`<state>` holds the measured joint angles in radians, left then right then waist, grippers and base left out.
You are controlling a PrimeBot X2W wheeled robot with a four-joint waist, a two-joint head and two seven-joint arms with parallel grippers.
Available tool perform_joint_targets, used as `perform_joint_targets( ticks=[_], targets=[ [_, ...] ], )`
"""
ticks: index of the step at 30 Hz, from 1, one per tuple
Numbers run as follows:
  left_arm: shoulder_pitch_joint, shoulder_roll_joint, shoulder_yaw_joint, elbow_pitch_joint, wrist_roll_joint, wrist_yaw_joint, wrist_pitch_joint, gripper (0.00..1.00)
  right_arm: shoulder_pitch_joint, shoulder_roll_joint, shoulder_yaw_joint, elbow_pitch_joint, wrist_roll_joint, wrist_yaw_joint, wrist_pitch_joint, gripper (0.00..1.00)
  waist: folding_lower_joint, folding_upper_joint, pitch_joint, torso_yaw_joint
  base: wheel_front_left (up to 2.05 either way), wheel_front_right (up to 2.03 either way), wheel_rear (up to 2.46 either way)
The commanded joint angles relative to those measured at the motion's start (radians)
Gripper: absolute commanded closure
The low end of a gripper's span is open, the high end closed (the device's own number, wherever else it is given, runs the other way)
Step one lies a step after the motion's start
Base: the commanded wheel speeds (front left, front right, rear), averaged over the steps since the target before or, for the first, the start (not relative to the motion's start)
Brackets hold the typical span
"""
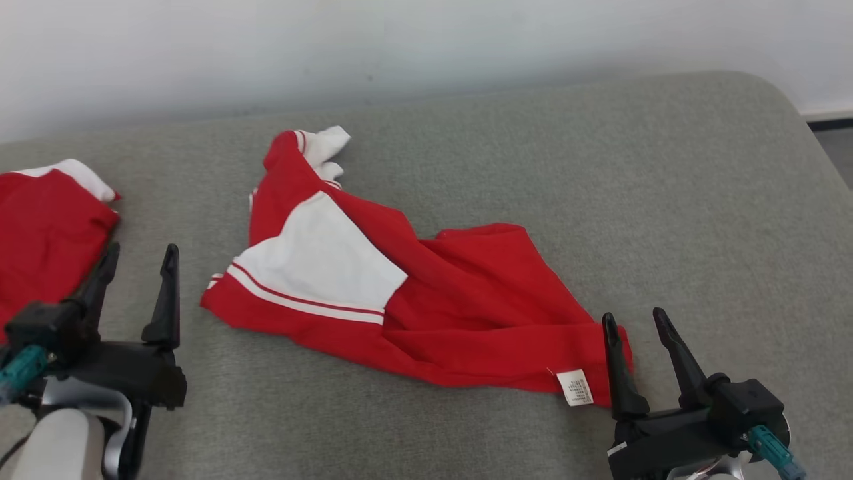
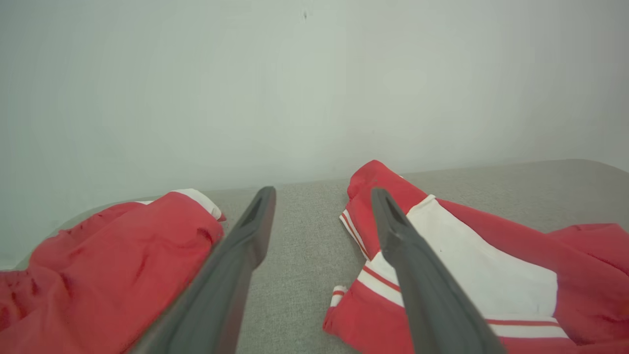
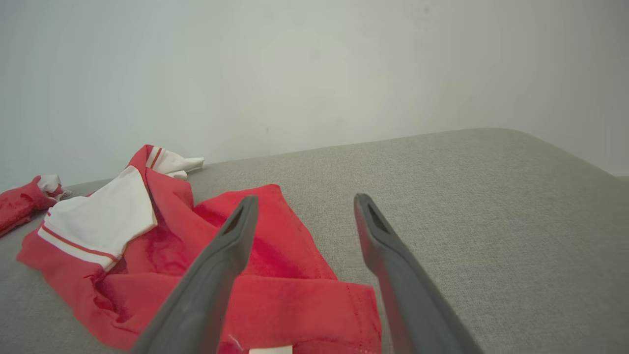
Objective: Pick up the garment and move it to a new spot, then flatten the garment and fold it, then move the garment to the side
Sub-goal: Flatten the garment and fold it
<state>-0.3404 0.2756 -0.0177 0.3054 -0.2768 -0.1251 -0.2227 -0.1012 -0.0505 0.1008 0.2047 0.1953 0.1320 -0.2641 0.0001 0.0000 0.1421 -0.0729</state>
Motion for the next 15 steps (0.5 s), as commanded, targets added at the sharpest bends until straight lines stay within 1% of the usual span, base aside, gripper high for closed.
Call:
perform_joint_targets(
  ticks=[1, 5, 8, 9, 15],
  targets=[
    [-0.024, 0.013, -0.007, 0.023, -0.008, -0.005, 0.01, 0.0, -0.005, 0.0, -0.003, -0.005, 0.006, -0.003, 0.0, 0.0, -0.0001, 0.0, 0.037, -0.035, 0.0, 0.0, 0.0],
    [-0.086, 0.045, -0.042, 0.094, -0.026, -0.003, 0.022, 0.0, -0.016, 0.0, -0.006, -0.011, 0.002, -0.003, 0.0, 0.0, -0.0001, 0.0, 0.062, -0.056, 0.0, 0.0, 0.0],
    [-0.12, 0.061, -0.096, 0.143, -0.046, -0.004, 0.038, 0.0, -0.02, 0.0, -0.008, -0.014, 0.001, -0.003, 0.0, 0.0, -0.0001, 0.0, 0.075, -0.066, 0.0, 0.0, 0.0],
    [-0.138, 0.072, -0.131, 0.18, -0.066, -0.004, 0.048, 0.0, -0.023, 0.0, -0.007, -0.015, 0.0, -0.003, 0.0, 0.0, -0.0001, 0.0, 0.081, -0.072, 0.0, 0.0, 0.0],
    [-0.197, 0.1, -0.217, 0.303, -0.119, -0.004, 0.041, 0.0, -0.04, 0.0, -0.002, -0.013, -0.002, -0.003, 0.0, 0.0, -0.0001, 0.0, 0.094, -0.087, 0.0, 0.0, 0.0]
  ],
)
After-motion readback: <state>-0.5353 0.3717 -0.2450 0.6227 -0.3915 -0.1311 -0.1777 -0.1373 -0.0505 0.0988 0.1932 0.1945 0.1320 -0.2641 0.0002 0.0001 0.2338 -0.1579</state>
